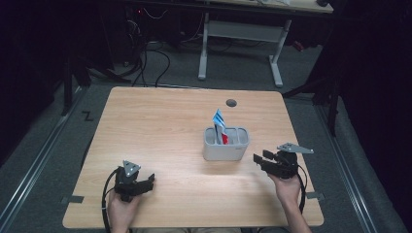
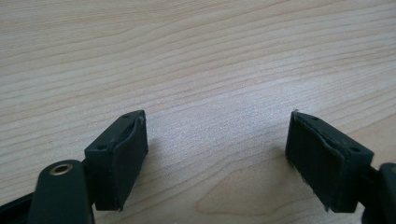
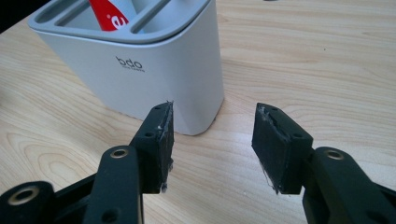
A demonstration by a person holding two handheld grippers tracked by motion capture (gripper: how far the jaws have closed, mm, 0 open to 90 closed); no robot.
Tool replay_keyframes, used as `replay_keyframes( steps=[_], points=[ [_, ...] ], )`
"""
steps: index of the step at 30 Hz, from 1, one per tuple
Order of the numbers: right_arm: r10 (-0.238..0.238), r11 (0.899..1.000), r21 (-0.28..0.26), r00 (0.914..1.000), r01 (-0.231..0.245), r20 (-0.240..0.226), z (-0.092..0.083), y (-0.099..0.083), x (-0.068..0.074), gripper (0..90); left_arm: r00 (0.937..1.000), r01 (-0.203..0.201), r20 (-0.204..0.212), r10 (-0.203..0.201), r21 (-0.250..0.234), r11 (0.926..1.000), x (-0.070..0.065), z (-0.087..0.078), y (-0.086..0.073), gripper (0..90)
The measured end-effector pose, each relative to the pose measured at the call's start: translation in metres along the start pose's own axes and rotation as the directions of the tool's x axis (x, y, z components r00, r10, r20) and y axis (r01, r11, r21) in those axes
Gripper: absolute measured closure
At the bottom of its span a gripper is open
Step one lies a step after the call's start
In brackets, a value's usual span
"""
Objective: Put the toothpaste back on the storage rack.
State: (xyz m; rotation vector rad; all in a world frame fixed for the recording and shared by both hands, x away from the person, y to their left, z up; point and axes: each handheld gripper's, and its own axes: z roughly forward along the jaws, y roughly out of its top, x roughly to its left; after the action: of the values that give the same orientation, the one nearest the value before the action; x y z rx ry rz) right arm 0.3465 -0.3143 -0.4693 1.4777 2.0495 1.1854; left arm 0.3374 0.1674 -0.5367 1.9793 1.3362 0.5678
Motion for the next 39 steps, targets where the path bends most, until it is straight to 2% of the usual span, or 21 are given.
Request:
replay_keyframes(
  steps=[8, 17, 39],
  points=[
    [-0.004, 1.0, 0.018, 1.0, 0.004, 0.008, 0.004, -0.007, -0.001, 48.3, 1.0, 0.0, 0.0, 0.0, 0.0, 1.0, 0.0, 0.0, 0.0, 21.5],
    [0.011, 0.999, 0.035, 0.9999, -0.012, 0.011, 0.008, -0.016, -0.002, 48.1, 1.0, 0.0, -0.001, 0.0, -0.001, 1.0, 0.0, 0.0, 0.0, 21.5],
    [-0.029, 0.994, 0.106, 0.9979, 0.023, 0.057, 0.022, -0.031, 0.0, 47.2, 1.0, 0.0, -0.001, 0.0, -0.001, 1.0, 0.0, 0.0, 0.0, 21.5]
  ],
)
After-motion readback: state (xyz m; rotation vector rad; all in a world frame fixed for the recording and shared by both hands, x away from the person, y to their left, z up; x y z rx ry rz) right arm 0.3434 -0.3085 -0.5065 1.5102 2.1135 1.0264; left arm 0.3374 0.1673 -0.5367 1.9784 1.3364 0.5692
